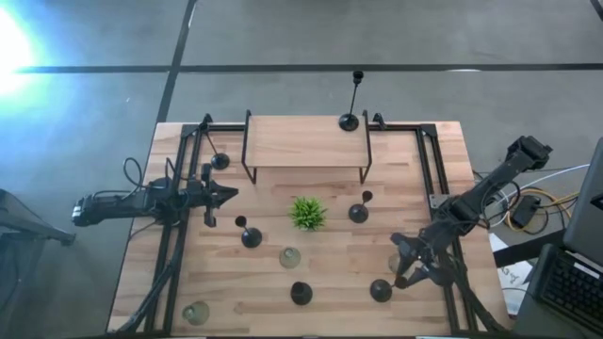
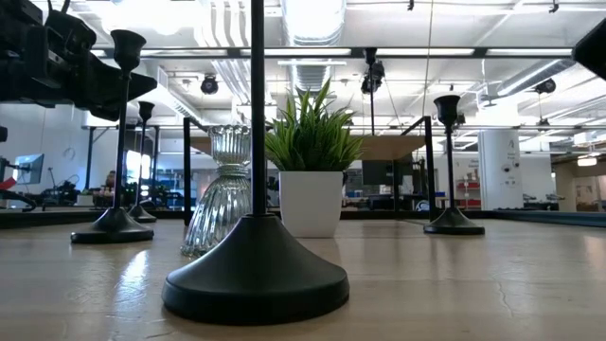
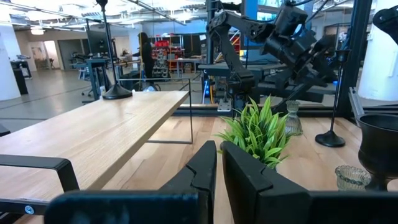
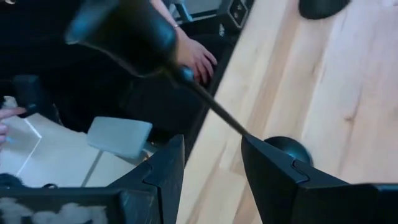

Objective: Pick & Place candle stick holders
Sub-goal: Put the large black candle holder on the shelf

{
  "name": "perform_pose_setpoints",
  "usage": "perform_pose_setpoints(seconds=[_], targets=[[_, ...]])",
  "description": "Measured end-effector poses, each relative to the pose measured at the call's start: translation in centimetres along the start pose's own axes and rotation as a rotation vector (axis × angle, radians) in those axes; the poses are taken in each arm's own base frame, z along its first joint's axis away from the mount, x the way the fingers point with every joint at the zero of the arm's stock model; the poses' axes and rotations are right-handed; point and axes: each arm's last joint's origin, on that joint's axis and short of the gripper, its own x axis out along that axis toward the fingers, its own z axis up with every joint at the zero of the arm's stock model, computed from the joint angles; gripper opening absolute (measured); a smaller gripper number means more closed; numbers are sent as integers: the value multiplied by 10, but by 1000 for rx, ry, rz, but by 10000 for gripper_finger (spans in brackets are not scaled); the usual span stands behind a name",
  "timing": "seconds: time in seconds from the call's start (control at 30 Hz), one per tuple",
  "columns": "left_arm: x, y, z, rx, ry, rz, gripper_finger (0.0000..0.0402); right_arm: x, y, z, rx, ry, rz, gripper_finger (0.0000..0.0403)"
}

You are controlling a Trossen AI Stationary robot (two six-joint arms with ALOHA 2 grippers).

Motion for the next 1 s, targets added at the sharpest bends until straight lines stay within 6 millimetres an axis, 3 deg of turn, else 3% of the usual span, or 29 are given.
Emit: perform_pose_setpoints(seconds=[0.33, 0.67, 0.8, 0.93, 1.0], targets=[[0, 0, 0, 0, 0, 0, 32, 17, -5, 2, -4, 0, -39, 137], [0, 0, 0, 0, 1, 0, 32, 27, 4, 15, -19, -53, 12, 135], [0, 0, 0, 0, 1, 0, 32, 28, 10, 23, -28, -52, 34, 104], [0, 0, 0, 0, 1, 0, 32, 28, 13, 27, -70, -51, 39, 35], [0, 0, 0, 0, 0, 0, 32, 27, 15, 28, -92, -55, 42, 22]])
